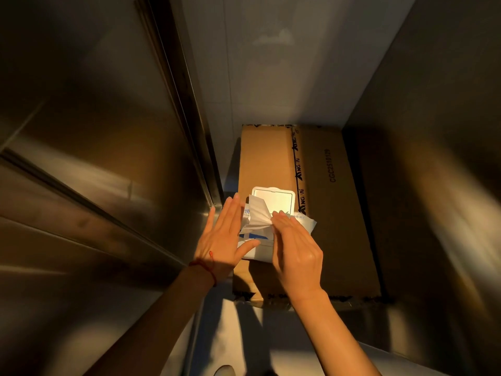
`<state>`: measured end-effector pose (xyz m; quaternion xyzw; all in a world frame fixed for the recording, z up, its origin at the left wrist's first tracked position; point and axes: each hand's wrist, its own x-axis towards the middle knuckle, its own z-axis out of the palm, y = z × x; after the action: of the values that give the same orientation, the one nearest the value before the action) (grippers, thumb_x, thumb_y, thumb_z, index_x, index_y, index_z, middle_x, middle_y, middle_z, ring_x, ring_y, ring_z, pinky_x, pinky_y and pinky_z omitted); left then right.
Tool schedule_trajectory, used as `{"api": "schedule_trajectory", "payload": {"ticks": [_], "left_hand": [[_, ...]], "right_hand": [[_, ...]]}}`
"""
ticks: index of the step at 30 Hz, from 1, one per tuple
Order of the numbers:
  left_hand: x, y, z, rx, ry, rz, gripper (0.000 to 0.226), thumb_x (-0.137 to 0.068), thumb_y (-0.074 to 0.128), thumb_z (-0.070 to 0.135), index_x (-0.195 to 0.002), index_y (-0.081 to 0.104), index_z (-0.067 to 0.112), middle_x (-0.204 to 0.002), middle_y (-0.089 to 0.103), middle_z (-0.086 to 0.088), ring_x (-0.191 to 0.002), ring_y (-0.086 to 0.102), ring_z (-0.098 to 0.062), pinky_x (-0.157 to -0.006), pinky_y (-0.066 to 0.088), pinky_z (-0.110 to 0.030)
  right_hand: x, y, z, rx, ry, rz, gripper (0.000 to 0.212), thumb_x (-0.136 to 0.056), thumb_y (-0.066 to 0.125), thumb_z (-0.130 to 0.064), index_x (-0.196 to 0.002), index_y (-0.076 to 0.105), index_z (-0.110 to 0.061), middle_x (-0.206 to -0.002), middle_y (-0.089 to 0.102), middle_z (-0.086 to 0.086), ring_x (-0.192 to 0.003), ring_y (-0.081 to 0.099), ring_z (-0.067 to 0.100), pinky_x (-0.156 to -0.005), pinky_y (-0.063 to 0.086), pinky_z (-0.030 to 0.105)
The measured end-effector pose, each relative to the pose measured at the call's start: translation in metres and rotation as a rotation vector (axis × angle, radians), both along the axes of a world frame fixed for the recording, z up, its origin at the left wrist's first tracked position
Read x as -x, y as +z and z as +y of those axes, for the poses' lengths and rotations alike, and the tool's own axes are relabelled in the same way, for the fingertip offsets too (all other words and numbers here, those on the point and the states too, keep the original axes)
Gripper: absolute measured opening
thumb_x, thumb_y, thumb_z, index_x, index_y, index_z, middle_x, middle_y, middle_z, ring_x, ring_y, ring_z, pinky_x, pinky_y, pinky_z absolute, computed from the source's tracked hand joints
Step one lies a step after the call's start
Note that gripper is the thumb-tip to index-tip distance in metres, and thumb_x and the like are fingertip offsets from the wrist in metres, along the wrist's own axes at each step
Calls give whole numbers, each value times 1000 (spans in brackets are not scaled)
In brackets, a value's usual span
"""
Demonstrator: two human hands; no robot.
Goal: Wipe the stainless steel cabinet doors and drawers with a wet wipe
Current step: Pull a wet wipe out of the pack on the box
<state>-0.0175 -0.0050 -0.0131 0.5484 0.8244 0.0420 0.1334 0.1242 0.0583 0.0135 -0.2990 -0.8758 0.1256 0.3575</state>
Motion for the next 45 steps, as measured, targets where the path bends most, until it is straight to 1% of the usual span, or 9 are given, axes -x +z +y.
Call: {"api": "schedule_trajectory", "payload": {"ticks": [4, 8, 12, 18, 27, 33, 38, 41, 45], "left_hand": [[1, 12, -6, 38, 34, 24, 78, -90, 21, 63, -131, -31, 22, -142, -34, 3, -133, -28, -11, -111, -18, -36], [-1, 30, -11, 47, 51, 37, 78, -91, 21, 63, -132, -30, 21, -142, -33, 2, -133, -28, -12, -115, -14, -39], [-6, 50, -13, 35, 64, 53, 78, -78, 2, 69, -133, -29, 23, -142, -33, 3, -135, -27, -11, -115, -14, -39], [-13, 76, -23, 10, 67, 47, 77, -88, 19, 65, -133, -28, 24, -143, -33, 2, -137, -24, -12, -115, -14, -38], [-31, 119, -34, -69, 44, 67, 78, -73, -5, 69, -131, -31, 25, -147, -29, 4, -137, -26, -11, -111, -19, -34], [-41, 143, -35, -154, 28, 101, 72, -93, 25, 58, -130, -30, 29, -145, -29, 6, -136, -25, -12, -111, -20, -34], [-52, 170, -36, -194, -43, 135, 67, -97, 31, 48, -134, -22, 30, -146, -26, 5, -137, -24, -15, -109, -22, -34], [-57, 184, -34, -133, -76, 229, 62, -99, 24, 48, -132, -25, 32, -143, -32, 2, -135, -29, -16, -110, -19, -40], [-63, 201, -29, -65, -107, 322, 59, -101, 20, 45, -140, -20, 28, -142, -35, -1, -132, -32, -17, -111, -17, -43]], "right_hand": [[-1, 12, -3, 20, 20, -11, 37, -60, 83, 1, -95, 70, 8, -98, 70, 22, -91, 68, 34, -64, 57, 50], [-4, 25, -6, 23, 20, -4, 42, -56, 86, 0, -94, 70, 8, -97, 70, 22, -89, 69, 34, -64, 58, 50], [-7, 36, -9, 22, 12, 12, 41, -56, 86, 1, -93, 70, 8, -94, 71, 21, -87, 70, 32, -67, 57, 48], [-10, 50, -15, 20, -8, 50, 34, -61, 83, 3, -92, 70, 7, -92, 71, 20, -85, 70, 30, -68, 58, 46], [-19, 74, -25, 27, -15, 37, 31, -63, 82, 2, -92, 70, 6, -92, 71, 19, -85, 71, 29, -67, 59, 45], [-29, 95, -28, 18, -4, 12, 30, -64, 82, -1, -91, 71, 4, -93, 72, 17, -86, 71, 27, -71, 59, 44], [-34, 115, -27, -24, 21, -4, 26, -66, 81, 2, -90, 72, 3, -91, 72, 16, -84, 71, 25, -71, 59, 40], [-37, 124, -26, -50, 21, 8, 15, -85, 63, -9, -91, 71, 2, -91, 72, 14, -84, 71, 23, -74, 59, 38], [-41, 140, -23, -64, 15, 32, 61, -102, 23, -37, -93, 71, 0, -92, 72, 12, -86, 71, 21, -82, 56, 34]]}}
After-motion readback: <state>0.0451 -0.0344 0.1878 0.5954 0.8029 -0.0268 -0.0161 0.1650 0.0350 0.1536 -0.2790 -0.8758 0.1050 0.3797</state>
